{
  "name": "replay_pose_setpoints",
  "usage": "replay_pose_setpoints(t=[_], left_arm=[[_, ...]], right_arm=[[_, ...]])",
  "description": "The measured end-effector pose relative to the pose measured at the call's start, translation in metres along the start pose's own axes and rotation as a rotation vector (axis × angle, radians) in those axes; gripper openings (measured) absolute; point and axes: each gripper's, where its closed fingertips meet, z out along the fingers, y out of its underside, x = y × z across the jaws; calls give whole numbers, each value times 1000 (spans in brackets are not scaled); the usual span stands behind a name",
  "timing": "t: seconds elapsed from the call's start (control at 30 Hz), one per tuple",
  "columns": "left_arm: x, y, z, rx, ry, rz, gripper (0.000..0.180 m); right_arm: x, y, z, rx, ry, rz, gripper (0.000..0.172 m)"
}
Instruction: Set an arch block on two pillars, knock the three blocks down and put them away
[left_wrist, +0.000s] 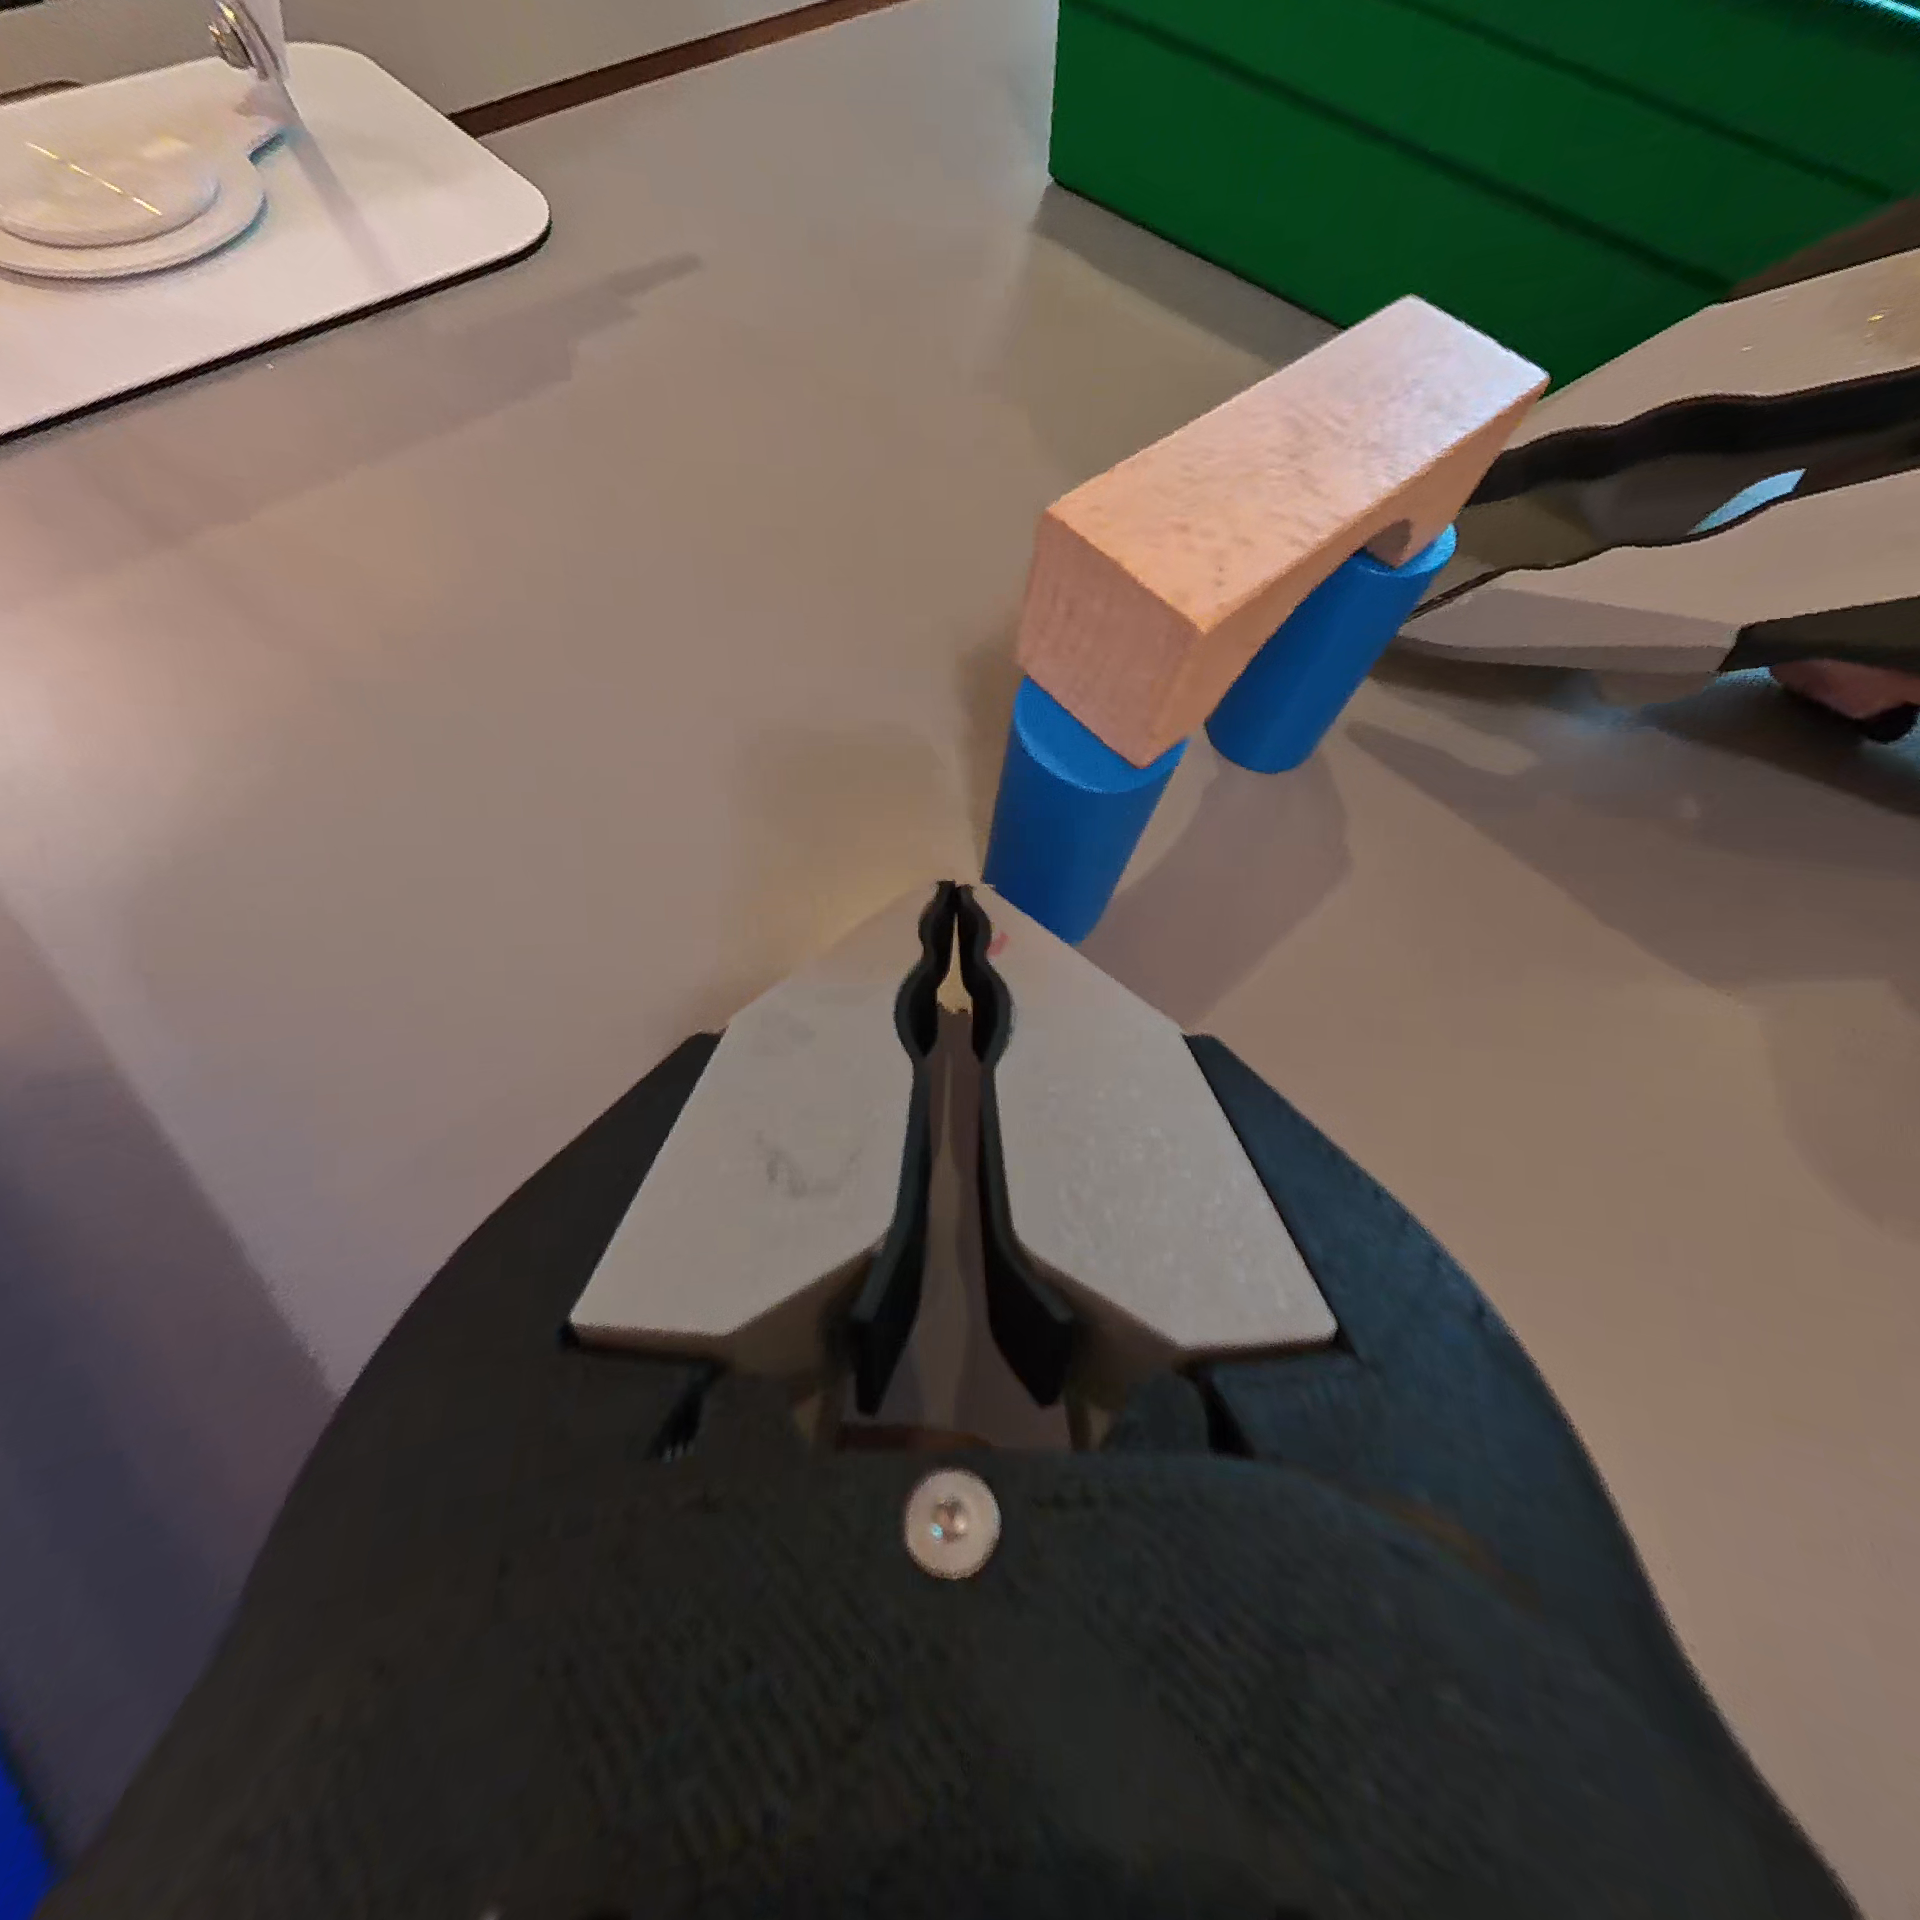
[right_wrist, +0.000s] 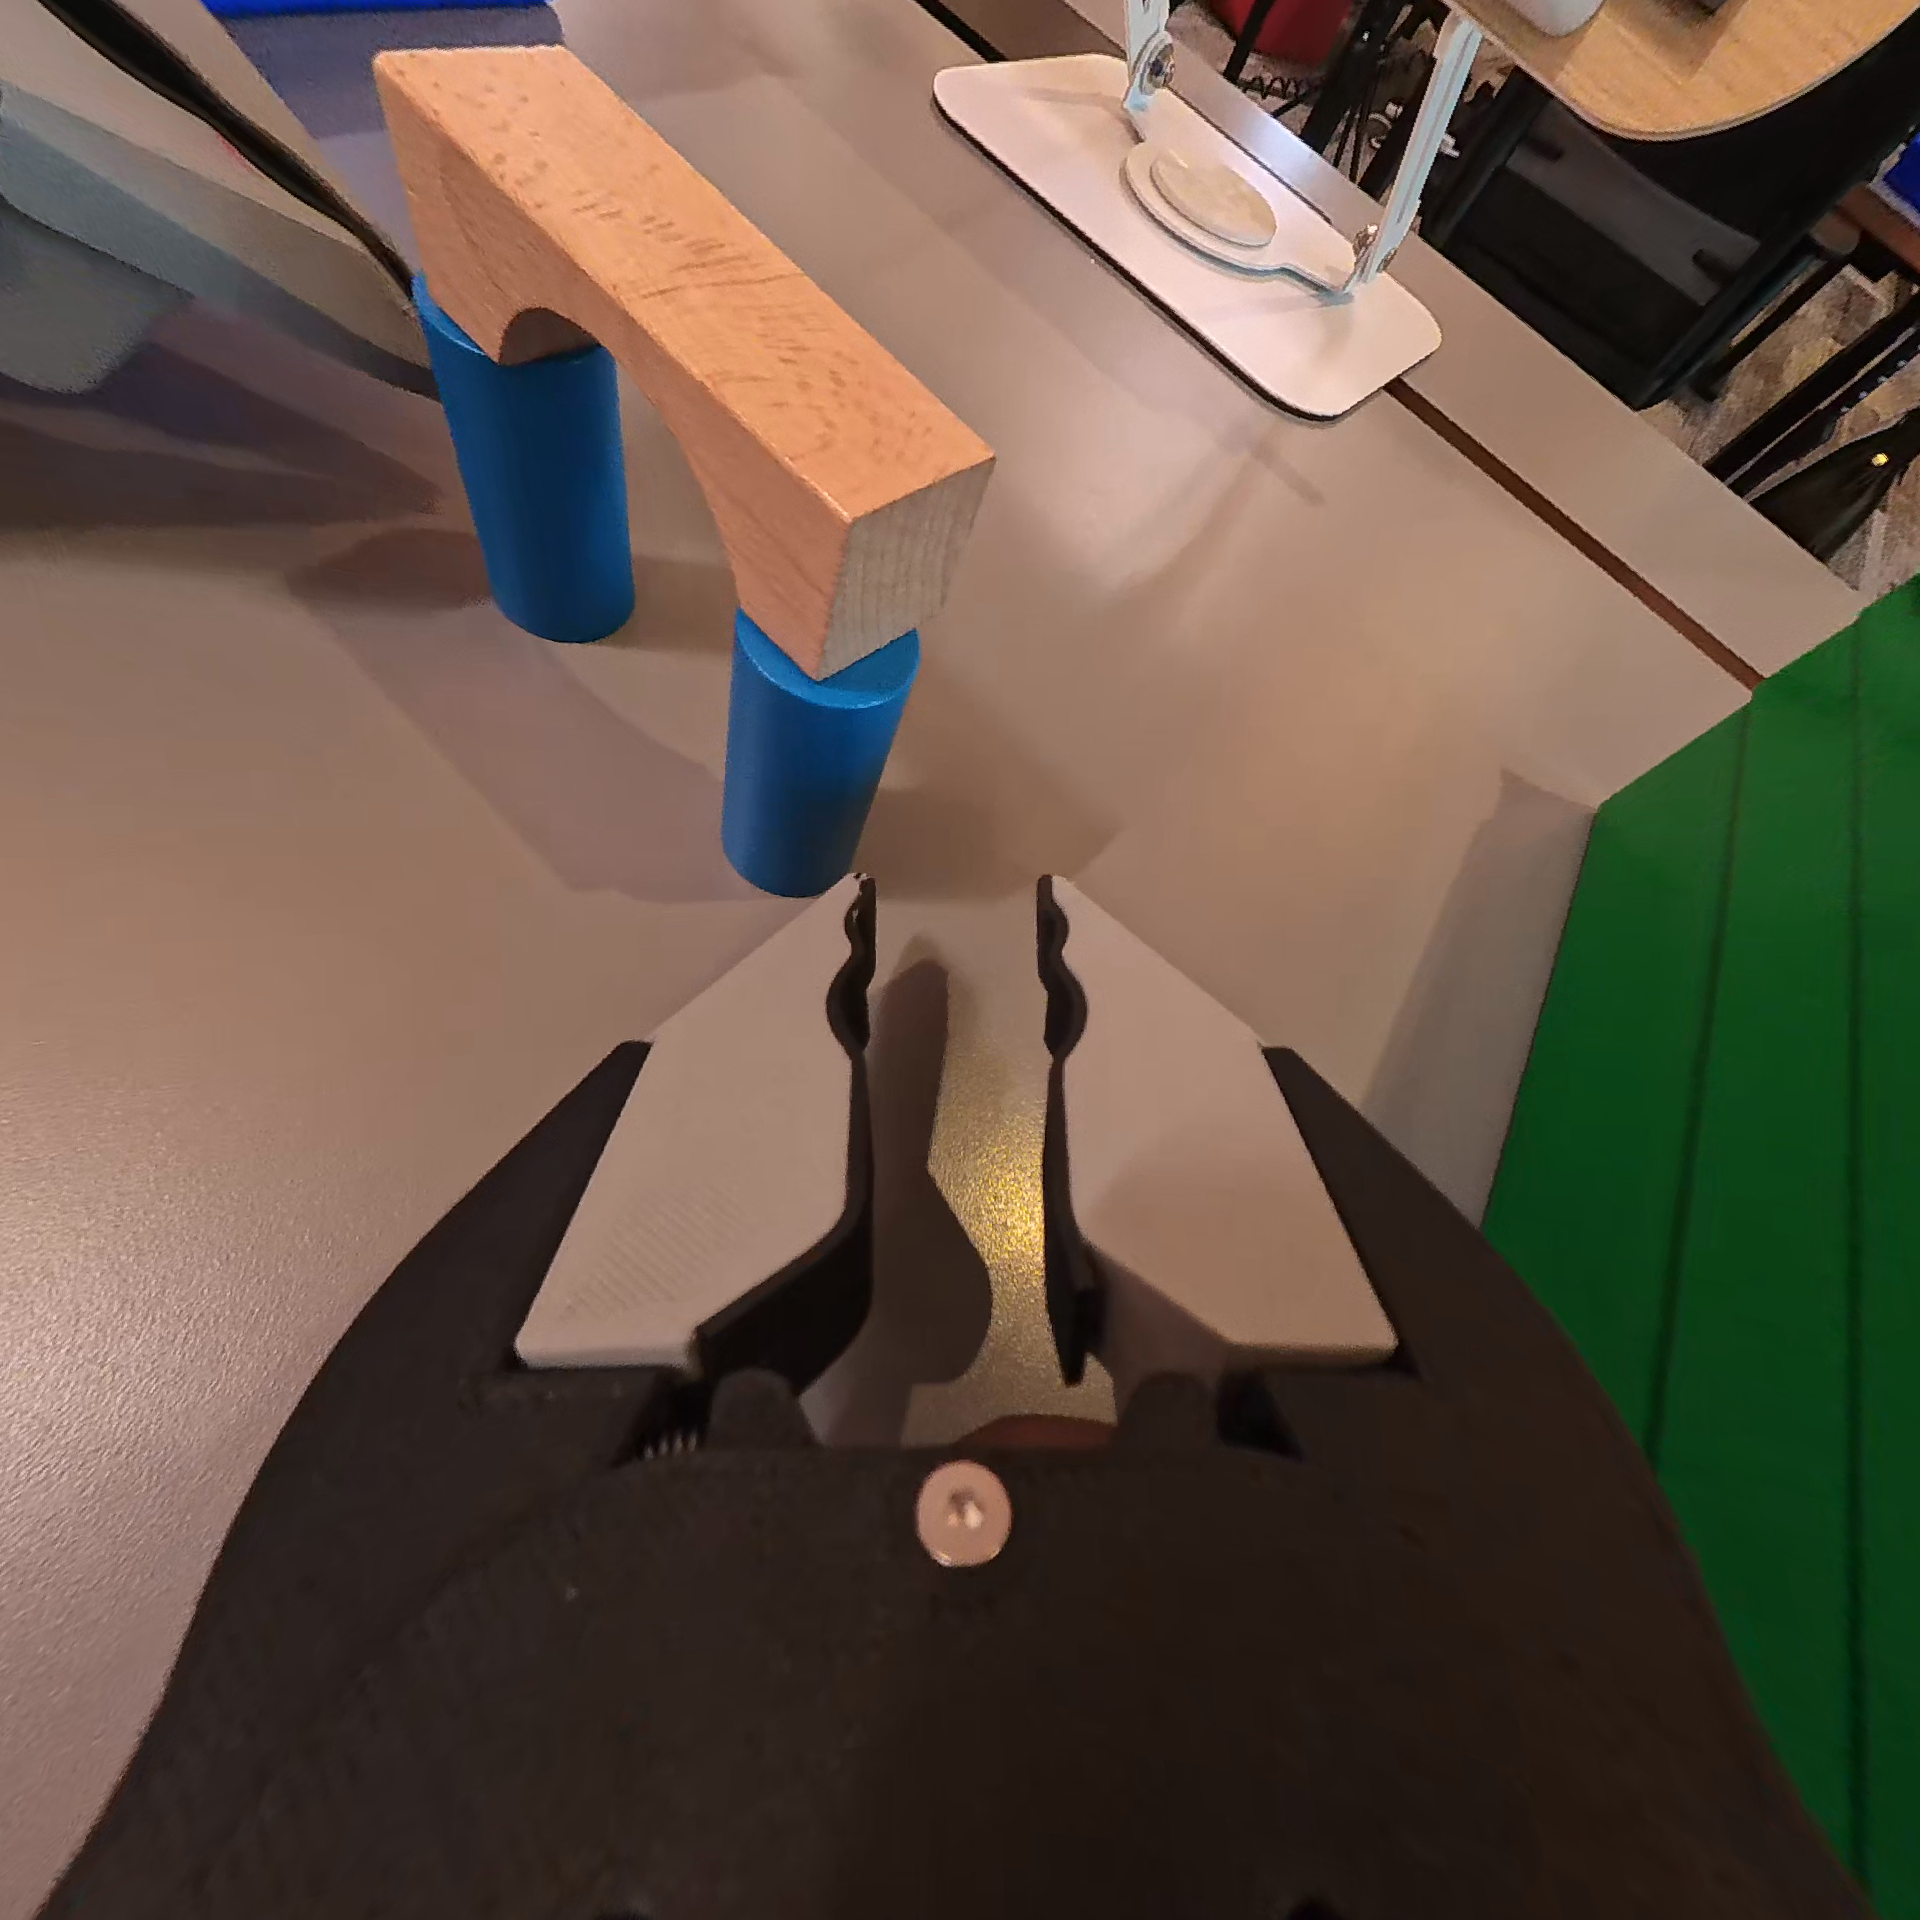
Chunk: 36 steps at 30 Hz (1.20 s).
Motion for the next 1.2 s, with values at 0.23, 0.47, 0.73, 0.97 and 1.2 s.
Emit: replay_pose_setpoints(t=[0.23, 0.47, 0.73, 0.97, 1.2], left_arm=[[6, -4, 4, 8, 18, 14, 0], [8, -3, 6, -2, 25, 14, 0], [9, -4, 6, 2, 34, 15, 0], [10, -3, 7, 0, 34, 21, 0], [8, -6, 3, 25, 30, 4, 0]], right_arm=[[0, 0, 0, -1, -2, -1, 28], [-1, 1, 0, -5, -2, -4, 28], [-1, 1, 1, -9, -2, -9, 28], [-1, 2, 1, -9, -3, -6, 29], [0, 2, 2, -16, 0, -1, 28]])
